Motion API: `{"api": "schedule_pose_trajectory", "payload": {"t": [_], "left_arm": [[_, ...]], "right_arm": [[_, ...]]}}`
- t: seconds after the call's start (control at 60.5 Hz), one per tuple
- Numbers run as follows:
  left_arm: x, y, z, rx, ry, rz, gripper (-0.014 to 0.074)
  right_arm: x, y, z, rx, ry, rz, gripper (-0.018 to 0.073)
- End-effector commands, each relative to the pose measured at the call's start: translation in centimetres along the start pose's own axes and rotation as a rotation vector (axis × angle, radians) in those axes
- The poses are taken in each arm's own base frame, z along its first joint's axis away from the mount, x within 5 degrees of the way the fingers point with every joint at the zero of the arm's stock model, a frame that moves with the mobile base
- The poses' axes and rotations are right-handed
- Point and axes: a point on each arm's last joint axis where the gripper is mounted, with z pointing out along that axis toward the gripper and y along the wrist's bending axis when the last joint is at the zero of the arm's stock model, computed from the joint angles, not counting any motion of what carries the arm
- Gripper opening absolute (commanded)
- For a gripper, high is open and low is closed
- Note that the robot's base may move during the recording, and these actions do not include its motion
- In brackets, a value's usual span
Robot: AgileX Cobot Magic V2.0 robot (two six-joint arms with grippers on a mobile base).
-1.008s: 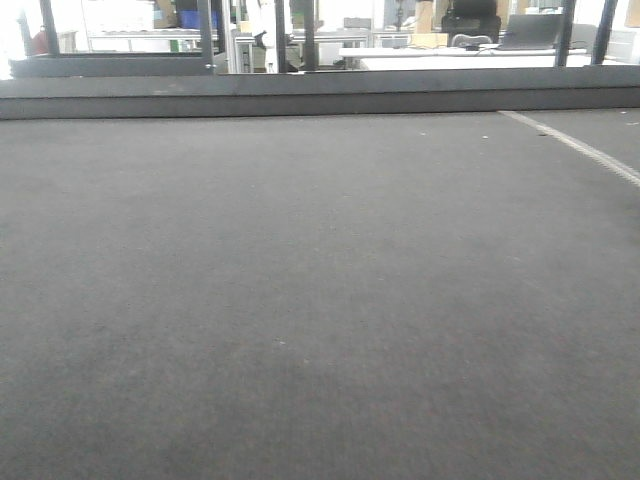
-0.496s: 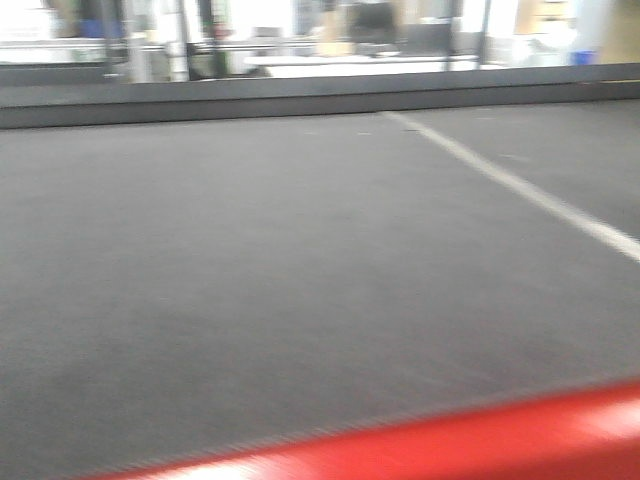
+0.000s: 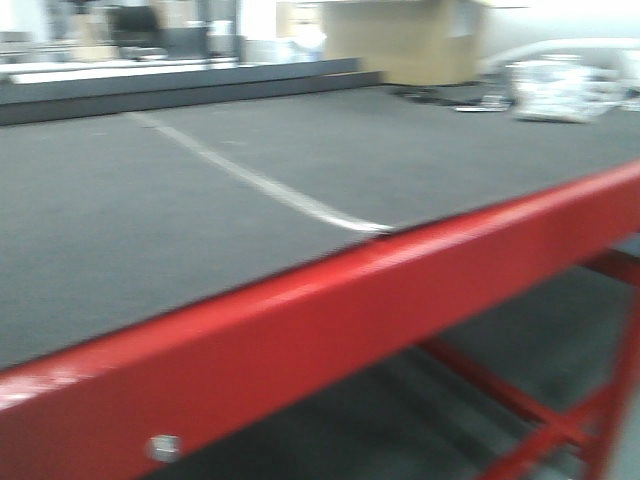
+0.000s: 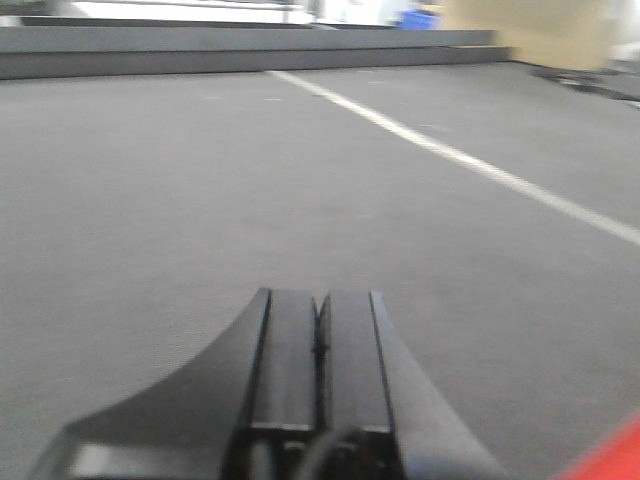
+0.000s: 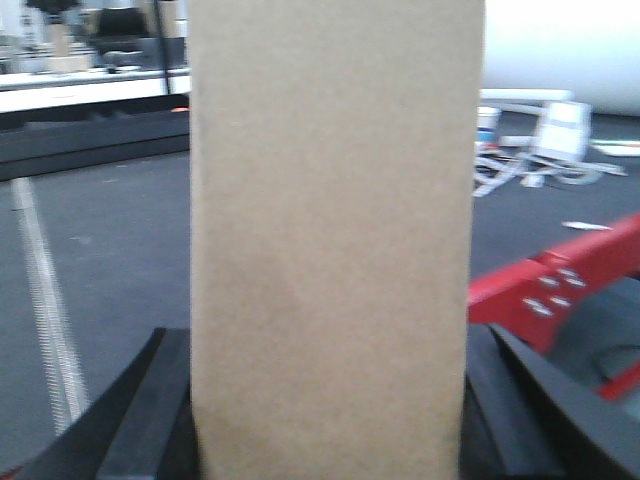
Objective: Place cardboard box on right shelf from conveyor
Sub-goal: 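Carry the box in the right gripper past the chair toward the shelves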
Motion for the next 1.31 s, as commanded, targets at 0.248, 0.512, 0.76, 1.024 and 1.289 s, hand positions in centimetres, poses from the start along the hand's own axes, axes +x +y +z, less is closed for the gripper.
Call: {"api": "schedule_pose_trajectory", "payload": {"t": [0.248, 0.512, 0.76, 1.024, 1.289], "left_arm": [[-0.87, 0.01, -0.10, -0.002, -0.091, -0.007, -0.0119], [-0.87, -0.02, -0.10, 0.004, -0.091, -0.007, -0.0119], [-0.87, -0.02, -0.10, 0.004, -0.091, -0.007, -0.0119], [-0.87, -0.02, -0.10, 0.004, -0.091, -0.007, -0.0119], [-0.87, -0.02, -0.10, 0.004, -0.091, -0.007, -0.0119]], "right_arm": [[-1.97, 0.09, -0.22, 0.000, -0.135, -0.017, 0.0055], [-1.97, 0.09, -0.22, 0.000, -0.135, -0.017, 0.0055], [-1.97, 0.09, -0.22, 0.000, -0.135, -0.017, 0.0055], [-1.97, 0.09, -0.22, 0.000, -0.135, -0.017, 0.0055], [-1.97, 0.09, -0.22, 0.000, -0.135, -0.017, 0.0055]]}}
